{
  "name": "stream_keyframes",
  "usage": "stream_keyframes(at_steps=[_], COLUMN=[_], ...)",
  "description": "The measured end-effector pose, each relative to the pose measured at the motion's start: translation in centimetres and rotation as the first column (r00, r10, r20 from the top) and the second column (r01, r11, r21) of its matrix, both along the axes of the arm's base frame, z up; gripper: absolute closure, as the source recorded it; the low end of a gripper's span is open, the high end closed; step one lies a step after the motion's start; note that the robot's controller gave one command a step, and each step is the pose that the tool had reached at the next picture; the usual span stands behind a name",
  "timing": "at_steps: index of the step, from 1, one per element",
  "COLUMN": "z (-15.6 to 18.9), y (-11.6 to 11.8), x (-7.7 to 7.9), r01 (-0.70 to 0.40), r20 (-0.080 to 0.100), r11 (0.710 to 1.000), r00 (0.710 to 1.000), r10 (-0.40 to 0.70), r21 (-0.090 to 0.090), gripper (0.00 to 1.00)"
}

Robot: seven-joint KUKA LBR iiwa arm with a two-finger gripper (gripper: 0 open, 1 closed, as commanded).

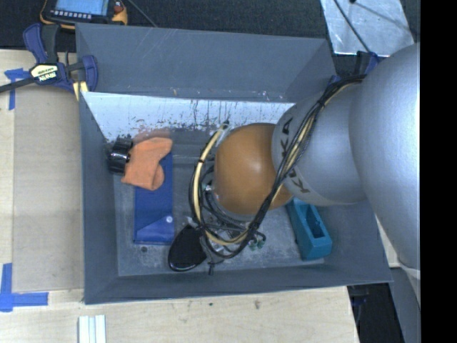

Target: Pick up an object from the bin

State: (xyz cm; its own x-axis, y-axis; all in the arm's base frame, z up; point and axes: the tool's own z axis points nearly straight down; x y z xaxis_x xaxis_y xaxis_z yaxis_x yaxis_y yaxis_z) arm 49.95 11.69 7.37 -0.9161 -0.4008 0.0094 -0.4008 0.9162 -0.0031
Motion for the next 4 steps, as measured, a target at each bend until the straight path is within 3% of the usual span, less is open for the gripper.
stream_keyframes(at_steps=[2,3,4], z=[0.0,4.6,3.5], y=[0.0,0.4,-3.2], x=[0.0,-0.8,2.1], r01=[0.001,-0.007,-0.053], r20=[0.0,0.002,0.023], r11=[1.0,1.0,0.999], r00=[1.0,1.0,0.998], r10=[-0.001,0.007,0.053], r21=[0.0,0.005,0.009], gripper=[1.0,1.0,1.0])
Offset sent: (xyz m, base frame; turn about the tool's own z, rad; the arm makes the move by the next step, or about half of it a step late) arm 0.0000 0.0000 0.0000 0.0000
